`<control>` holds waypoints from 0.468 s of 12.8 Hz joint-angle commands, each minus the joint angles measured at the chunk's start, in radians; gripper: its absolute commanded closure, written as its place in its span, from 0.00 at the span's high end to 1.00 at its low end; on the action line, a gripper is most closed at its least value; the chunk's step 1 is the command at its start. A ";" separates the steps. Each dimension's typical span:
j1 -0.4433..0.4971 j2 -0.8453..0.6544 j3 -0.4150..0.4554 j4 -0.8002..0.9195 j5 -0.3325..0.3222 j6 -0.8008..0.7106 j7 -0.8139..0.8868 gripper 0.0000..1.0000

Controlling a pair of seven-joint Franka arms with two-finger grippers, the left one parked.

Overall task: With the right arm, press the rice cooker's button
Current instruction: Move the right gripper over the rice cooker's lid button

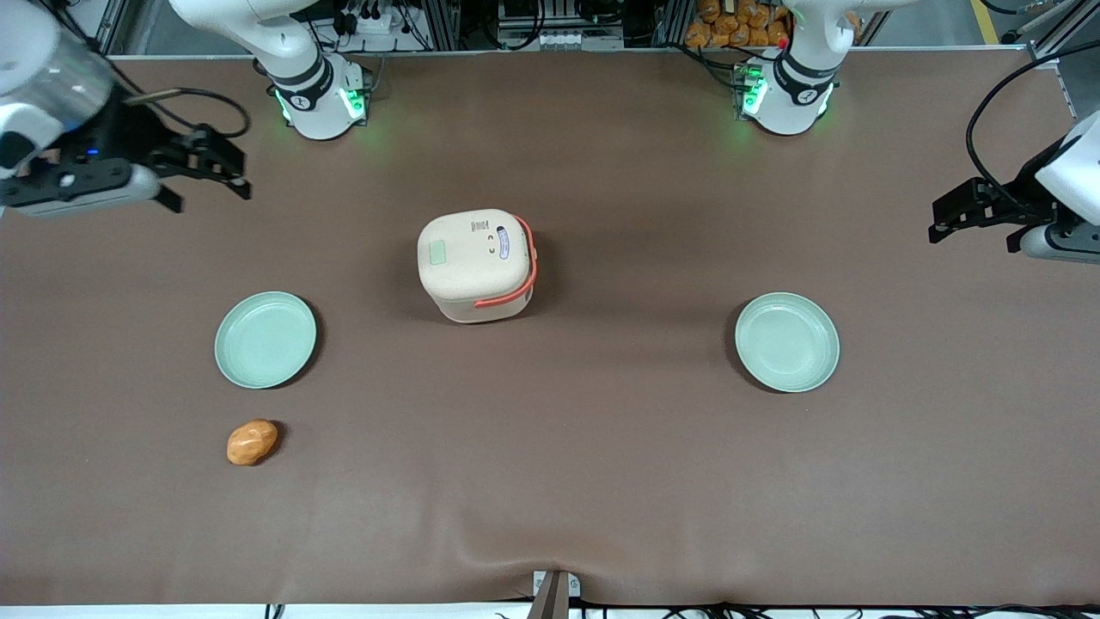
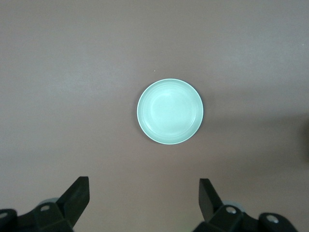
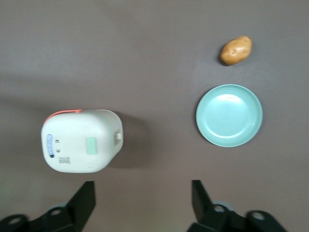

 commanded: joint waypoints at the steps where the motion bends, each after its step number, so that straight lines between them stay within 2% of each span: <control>1: 0.010 0.017 0.050 -0.001 0.001 0.014 0.072 0.33; 3: 0.033 0.034 0.068 -0.001 0.000 0.031 0.104 0.00; 5: 0.064 0.065 0.092 -0.004 -0.003 0.059 0.162 0.00; 6: 0.070 0.077 0.129 -0.016 -0.032 0.085 0.219 0.00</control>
